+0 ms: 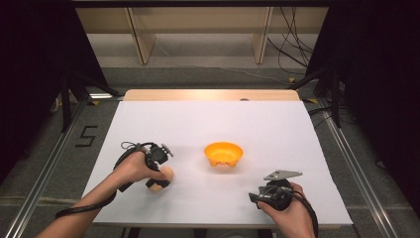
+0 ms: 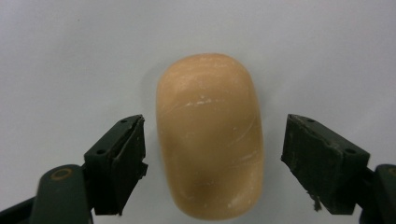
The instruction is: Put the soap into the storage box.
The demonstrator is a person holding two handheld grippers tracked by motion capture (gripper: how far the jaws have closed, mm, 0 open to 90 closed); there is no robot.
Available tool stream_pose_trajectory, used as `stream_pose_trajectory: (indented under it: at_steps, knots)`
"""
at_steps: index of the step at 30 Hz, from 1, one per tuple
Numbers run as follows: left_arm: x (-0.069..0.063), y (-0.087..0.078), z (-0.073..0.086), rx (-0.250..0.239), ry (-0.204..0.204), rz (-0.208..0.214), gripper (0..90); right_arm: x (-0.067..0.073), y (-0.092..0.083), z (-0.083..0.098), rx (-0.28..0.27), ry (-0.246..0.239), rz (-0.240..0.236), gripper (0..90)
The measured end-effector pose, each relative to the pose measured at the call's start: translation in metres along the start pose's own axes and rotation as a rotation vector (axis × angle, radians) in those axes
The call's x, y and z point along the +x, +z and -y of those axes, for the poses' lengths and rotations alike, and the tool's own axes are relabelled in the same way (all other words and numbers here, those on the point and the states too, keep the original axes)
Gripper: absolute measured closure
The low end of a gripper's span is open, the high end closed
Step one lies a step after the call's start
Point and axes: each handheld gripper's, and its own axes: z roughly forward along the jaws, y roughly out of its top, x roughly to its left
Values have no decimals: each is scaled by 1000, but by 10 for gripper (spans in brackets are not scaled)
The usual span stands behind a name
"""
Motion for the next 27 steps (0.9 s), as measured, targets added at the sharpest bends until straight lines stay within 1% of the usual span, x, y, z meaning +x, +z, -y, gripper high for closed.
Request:
stream_pose_trajectory:
  at_steps: [1, 2, 3, 4, 5, 6, 7, 9, 10, 11, 12, 13, 14, 15, 17, 18, 23, 25, 26, 27]
  knots:
    - [-1, 1, -1, 1, -7, 0, 213, 0, 0, 0, 0, 0, 0, 544]
    - [-1, 4, -3, 17, 3, -3, 213, 2, -1, 0, 19, 29, -8, 544]
    - [-1, 4, -3, 17, 3, -3, 213, 2, -1, 0, 19, 29, -8, 544]
    - [-2, 6, -3, 22, 0, -2, 213, 2, 0, 0, 14, 25, -9, 544]
    - [-2, 8, -4, 31, -1, 4, 210, 0, 0, 0, 17, 14, -31, 544]
    - [-1, 9, -4, 44, 8, 6, 208, -3, 1, 0, 1, -13, -62, 543]
    - [-1, 10, -4, 52, 21, 11, 207, -3, 1, 0, 10, -8, -57, 543]
    - [-1, 12, -3, 50, 13, 24, 202, -3, 0, -1, 13, -9, -55, 543]
    - [0, 11, -3, 58, 20, 25, 202, -1, -1, 0, 22, 9, -54, 543]
    - [0, 12, -3, 56, 17, 22, 203, -1, -2, 0, 31, 16, -61, 544]
    - [1, 12, -3, 55, 9, 22, 201, -2, 0, 0, 11, -9, -51, 543]
    - [1, 13, -2, 58, 7, 24, 200, -1, 0, 0, 23, 9, -58, 544]
    - [1, 13, -2, 62, 11, 26, 199, -1, 0, 0, 30, 17, -54, 543]
    - [2, 13, -2, 63, 11, 29, 200, -2, 0, 0, 26, 9, -54, 544]
    - [3, 13, -2, 62, 5, 28, 213, 0, 0, 0, 32, 17, -59, 544]
    - [4, 13, -2, 68, -5, 23, 223, 0, -1, 0, 33, 19, -59, 544]
    - [7, 15, -2, 80, -12, 29, 253, 0, 0, 0, 35, 25, -65, 544]
    - [7, 17, -1, 71, -12, 31, 264, 0, 0, 0, 34, 23, -64, 544]
    - [8, 17, -1, 86, -5, 38, 264, 0, 0, 0, 37, 29, -62, 544]
    - [6, 17, -1, 93, -37, 52, 279, 0, -1, 0, 38, 25, -59, 544]
